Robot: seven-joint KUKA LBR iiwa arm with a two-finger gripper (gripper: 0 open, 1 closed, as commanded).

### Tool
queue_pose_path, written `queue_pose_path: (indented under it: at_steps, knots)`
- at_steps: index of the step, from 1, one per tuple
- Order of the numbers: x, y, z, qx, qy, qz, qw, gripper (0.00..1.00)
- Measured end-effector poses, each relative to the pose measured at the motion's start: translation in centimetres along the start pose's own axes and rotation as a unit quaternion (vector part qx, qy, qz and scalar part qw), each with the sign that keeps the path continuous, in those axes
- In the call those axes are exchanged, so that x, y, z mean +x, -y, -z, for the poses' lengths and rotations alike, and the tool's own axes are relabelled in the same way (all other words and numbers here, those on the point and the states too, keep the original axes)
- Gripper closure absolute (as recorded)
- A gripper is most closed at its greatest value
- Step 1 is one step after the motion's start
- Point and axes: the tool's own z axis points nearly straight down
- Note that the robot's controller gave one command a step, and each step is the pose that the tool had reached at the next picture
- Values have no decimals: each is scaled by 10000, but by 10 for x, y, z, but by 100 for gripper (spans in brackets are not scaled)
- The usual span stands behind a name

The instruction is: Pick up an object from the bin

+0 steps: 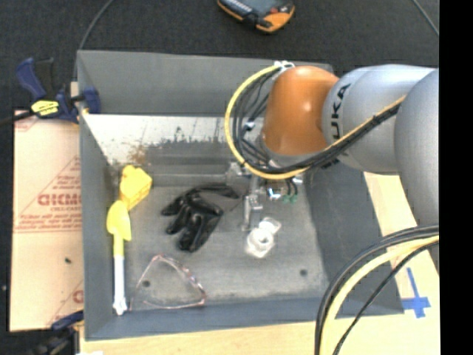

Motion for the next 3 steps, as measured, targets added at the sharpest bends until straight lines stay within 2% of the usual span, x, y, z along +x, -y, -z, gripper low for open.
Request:
queue_pose_path:
  at_steps: [1,2,3]
  knots:
    - [-16,-10,-42,3,-6,1085,9941,0]
    - [-14,-12,-59,-8,27,516,9987,0]
    - [-25,-47,-51,8,26,1283,9917,0]
